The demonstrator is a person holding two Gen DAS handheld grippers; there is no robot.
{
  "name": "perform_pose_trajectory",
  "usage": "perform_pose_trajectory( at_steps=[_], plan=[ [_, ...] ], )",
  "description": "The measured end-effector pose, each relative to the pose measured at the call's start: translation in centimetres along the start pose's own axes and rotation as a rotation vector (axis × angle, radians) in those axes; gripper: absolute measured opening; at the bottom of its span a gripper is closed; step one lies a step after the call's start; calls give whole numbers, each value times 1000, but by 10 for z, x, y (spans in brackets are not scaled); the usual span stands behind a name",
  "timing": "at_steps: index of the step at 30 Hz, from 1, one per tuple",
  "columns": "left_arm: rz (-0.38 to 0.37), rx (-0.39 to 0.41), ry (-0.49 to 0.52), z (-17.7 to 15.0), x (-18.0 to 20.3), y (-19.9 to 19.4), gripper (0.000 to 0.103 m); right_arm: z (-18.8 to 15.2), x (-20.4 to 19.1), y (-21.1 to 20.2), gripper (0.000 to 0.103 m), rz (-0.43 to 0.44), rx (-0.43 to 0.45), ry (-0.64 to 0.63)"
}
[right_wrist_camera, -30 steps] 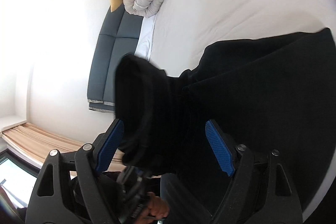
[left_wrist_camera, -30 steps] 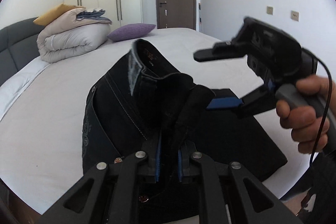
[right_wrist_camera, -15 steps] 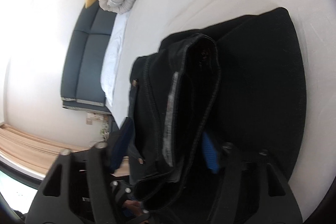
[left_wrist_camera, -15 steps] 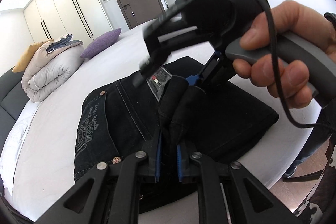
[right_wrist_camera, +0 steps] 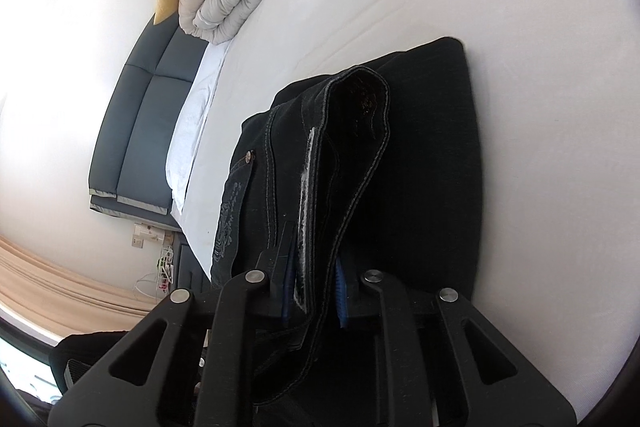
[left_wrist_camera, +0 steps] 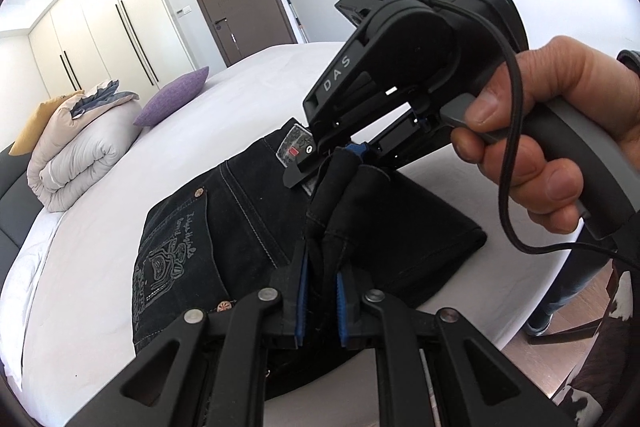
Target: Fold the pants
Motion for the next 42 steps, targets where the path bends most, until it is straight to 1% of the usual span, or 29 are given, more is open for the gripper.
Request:
perform_pose_trajectory(
  at_steps=[5,7,10,14,19,21,22,23,24,25,26,27,28,30,31,33,34,35,36,37,38,39,41,42],
  plan=[
    [-34,10,13,11,1,4,12,-8,16,-30,15,-4,26,17],
    [-42,9,21,13,5,6,12,-9,22,-36,15,2,36,34],
    [-55,4,26,13,11,7,12,-6,27,-32,15,-4,43,44],
    [-66,-1,28,16,6,12,12,-11,32,-37,15,-10,56,45],
    [-93,-30,17,14,-1,21,12,-16,40,-30,15,-4,36,60],
    [-93,-33,2,16,-5,24,19,-16,42,-28,16,11,34,72],
    [-109,-29,-15,18,-8,23,32,-16,43,-28,17,15,33,75],
    [-129,-21,-32,18,-11,21,54,-16,43,-29,18,15,32,78],
    [-158,-7,-58,20,-16,17,66,-16,42,-32,21,13,34,79],
    [-183,12,-81,18,-17,12,82,-16,43,-36,24,5,42,79],
    [-203,38,-105,19,-23,4,85,-17,44,-42,25,-3,53,81],
    [-219,52,-131,21,-32,-3,85,-17,46,-50,26,-8,69,89],
    [-233,56,-155,22,-40,-7,85,-17,50,-60,28,-12,89,104],
    [-252,74,-220,24,-64,-14,85,-17,54,-79,28,-12,129,129],
    [-256,80,-255,25,-78,-15,84,-15,51,-88,28,14,149,129],
    [-286,68,-369,26,-116,-6,69,-12,39,-96,27,55,156,101],
    [-303,55,-423,26,-133,1,50,-10,27,-94,24,64,145,67],
    [-313,35,-482,25,-150,11,36,-9,17,-90,22,71,128,39],
    [-315,15,-535,24,-171,23,29,-8,5,-82,20,77,104,8],
    [-311,0,-574,23,-189,33,17,-8,-5,-71,20,77,76,-20],
    [-306,-19,-602,20,-202,43,10,-9,-12,-62,20,74,54,-34],
    [-303,-53,-626,18,-215,55,10,-10,-14,-52,20,61,34,-40],
    [-287,-103,-616,16,-229,75,7,-15,-5,-32,20,6,-14,-21],
    [-267,-134,-602,16,-235,86,6,-19,5,-23,10,-32,-34,-1]
  ],
)
Point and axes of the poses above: each gripper's, at about its wrist camera, not at the fingertips, and y roughly the way its jaws point, x to its right, z to its top, the point moved 2 cm from there along y, roughly the way its jaws point, and after that the axes turned 3 degrees about -z, right-handed, at the moved point
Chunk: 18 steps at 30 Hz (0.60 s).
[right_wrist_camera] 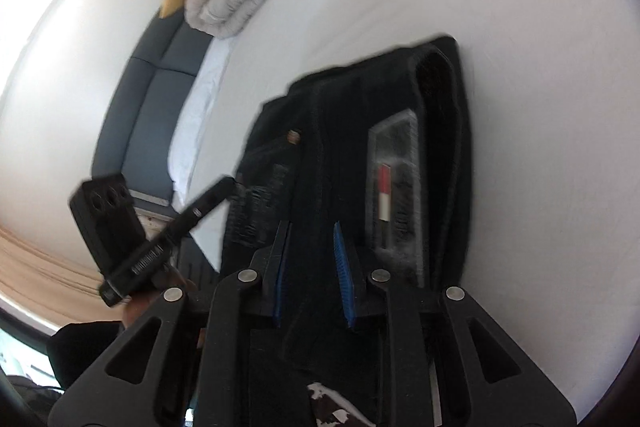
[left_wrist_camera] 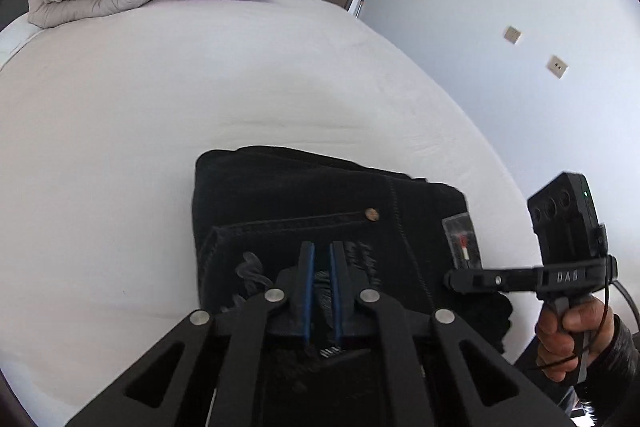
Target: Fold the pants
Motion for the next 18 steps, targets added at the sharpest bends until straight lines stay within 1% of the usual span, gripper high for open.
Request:
perform_pose_trajectory(
  at_steps=[1,2,3,4,8,13,15,18],
  plan=[
    [24,-22,-1,4,-7,7,3,-4,11,5,0,-12,-5,19],
    [40,-39,-7,7,-14,14,0,-7,19,6,0,13,0,40],
    [46,-49,-9,7,-18,19,0,-9,27,5,0,58,9,69],
    [49,-59,-13,6,-20,24,0,-11,32,4,0,78,17,85],
    [88,-71,7,-3,-18,30,0,-13,30,5,0,52,25,51],
    [103,-69,19,-11,-14,22,0,-10,23,9,0,55,41,39],
    [110,-65,27,-20,-6,15,0,-7,22,11,0,49,45,43],
    [111,-58,25,-26,-6,11,0,-7,20,14,0,48,53,46]
  ],
)
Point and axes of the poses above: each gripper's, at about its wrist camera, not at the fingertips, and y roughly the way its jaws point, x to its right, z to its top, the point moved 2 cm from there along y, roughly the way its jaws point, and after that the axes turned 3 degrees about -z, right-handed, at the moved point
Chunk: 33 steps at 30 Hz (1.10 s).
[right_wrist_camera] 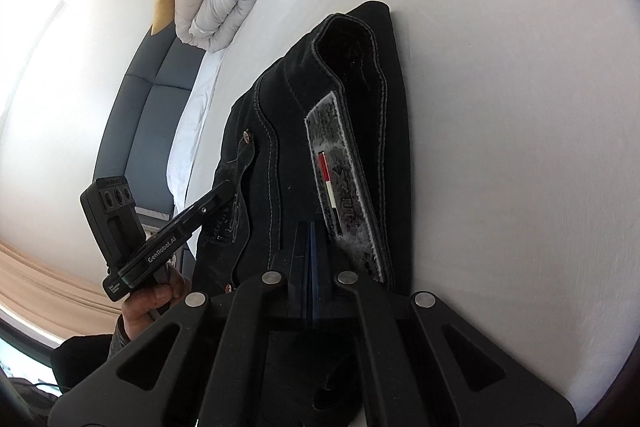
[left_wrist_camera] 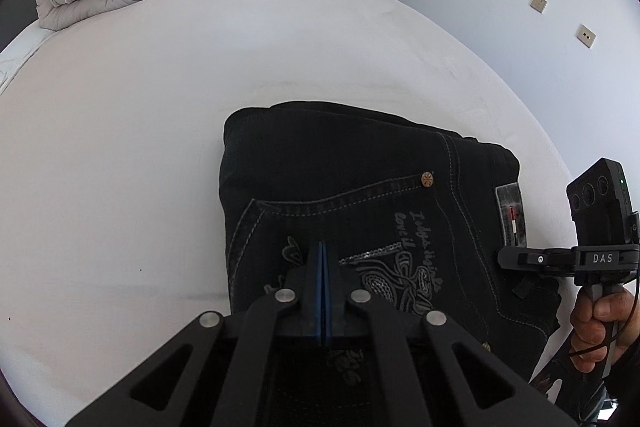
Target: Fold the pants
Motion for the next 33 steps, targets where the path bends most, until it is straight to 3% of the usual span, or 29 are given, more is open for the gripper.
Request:
perform_pose_trajectory(
  at_steps=[10,18,21,22,24,25,26,27,28,30,33],
  plan=[
    [6,25,-21,-23,2,-15,0,-9,12,-14,0,15,36,6],
    [-20,90,-31,-63,12,-46,0,-26,10,-42,2,11,92,-45],
    [-35,102,-13,-78,18,-58,6,-30,9,-60,3,-13,112,-60],
    [-41,112,-16,-81,17,-65,11,-29,7,-66,7,-48,121,-76],
    [-46,146,-24,-82,12,-82,32,-24,2,-76,15,-125,135,-109],
    [-25,168,-29,-78,8,-91,60,-20,-1,-79,24,-136,141,-120],
    [-5,194,-36,-74,3,-98,81,-17,-4,-83,32,-137,149,-127],
    [1,231,-53,-66,-6,-106,86,-14,-3,-86,59,-138,161,-129],
    [-12,248,-74,-59,-14,-111,88,-11,-4,-88,74,-138,177,-125],
    [-44,235,-118,-45,-30,-109,88,-5,-4,-88,74,-112,197,-116],
    [-98,179,-161,-27,-48,-90,88,5,1,-75,74,-89,145,-55]
  ],
)
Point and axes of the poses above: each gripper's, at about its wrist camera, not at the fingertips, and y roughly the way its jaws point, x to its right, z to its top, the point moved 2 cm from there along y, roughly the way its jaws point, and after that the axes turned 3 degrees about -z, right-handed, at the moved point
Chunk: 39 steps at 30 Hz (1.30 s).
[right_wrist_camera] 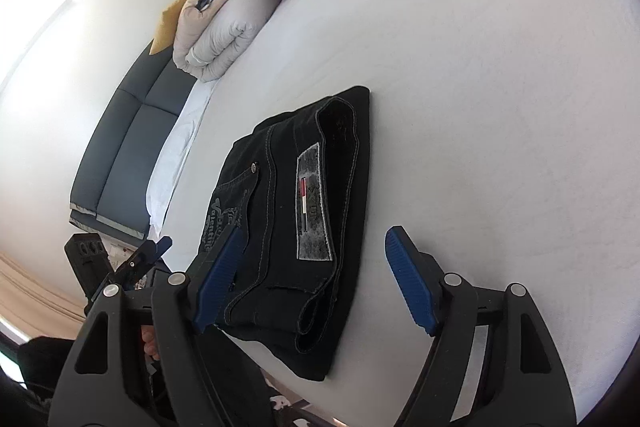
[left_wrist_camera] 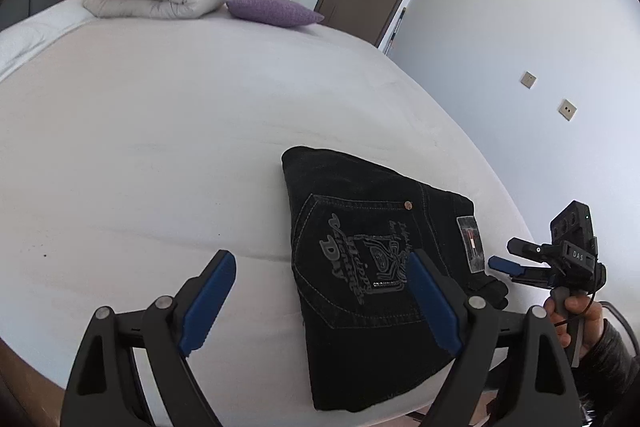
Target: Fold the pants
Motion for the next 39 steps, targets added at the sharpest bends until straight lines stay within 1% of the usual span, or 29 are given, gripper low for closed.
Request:
perform_pose_trajectory(
  at_steps=[2,3,4,6,7,9,12,13,14,15,16,17,18,21,23,25,29,32,35,37,39],
  plan=[
    [-1,-66,-22,4,-8,20,85,2,2,9,72,42,-37,49],
    [-13,-104,-32,4,-12,32,85,4,2,14,72,46,-54,58],
    [-22,-142,-46,3,-15,42,85,5,1,19,72,45,-71,64],
    [-27,-218,-76,-2,-20,63,79,8,1,30,71,35,-111,79],
    [-36,-244,-88,-4,-21,71,77,10,2,34,70,24,-124,86],
    [-47,-257,-93,-5,-20,77,77,16,2,43,70,27,-141,106],
    [-51,-283,-80,-2,-13,84,75,21,-3,57,64,10,-166,99],
    [-57,-294,-73,-1,-10,88,69,22,-5,62,58,2,-172,94],
    [-69,-309,-67,0,-8,91,59,23,-5,67,52,-8,-174,94],
    [-83,-322,-63,1,-5,94,56,24,-5,71,37,-20,-176,97],
    [-78,-330,-56,2,-2,97,54,24,-3,74,29,-35,-178,102],
    [-77,-334,-49,2,-1,98,50,24,-1,78,27,-30,-175,114],
    [-75,-337,-45,2,1,99,49,23,-2,79,26,-29,-167,111],
    [-78,-327,-40,2,5,97,40,19,-9,78,21,-52,-144,54],
    [-85,-313,-46,3,9,93,28,21,-20,75,19,-73,-125,3],
    [-94,-289,-48,8,18,85,22,24,-34,70,17,-90,-103,-55],
    [-110,-232,2,32,46,70,20,36,-58,49,17,-78,-57,-138],
    [-114,-200,56,56,66,73,20,64,-62,31,17,-71,-16,-159],
    [-122,-189,83,78,80,93,20,100,-55,17,17,-64,11,-151],
    [-122,-190,93,89,88,114,20,122,-48,14,17,-78,21,-160],
    [-125,-196,100,96,93,137,20,143,-32,16,17,-87,20,-135]
  ],
)
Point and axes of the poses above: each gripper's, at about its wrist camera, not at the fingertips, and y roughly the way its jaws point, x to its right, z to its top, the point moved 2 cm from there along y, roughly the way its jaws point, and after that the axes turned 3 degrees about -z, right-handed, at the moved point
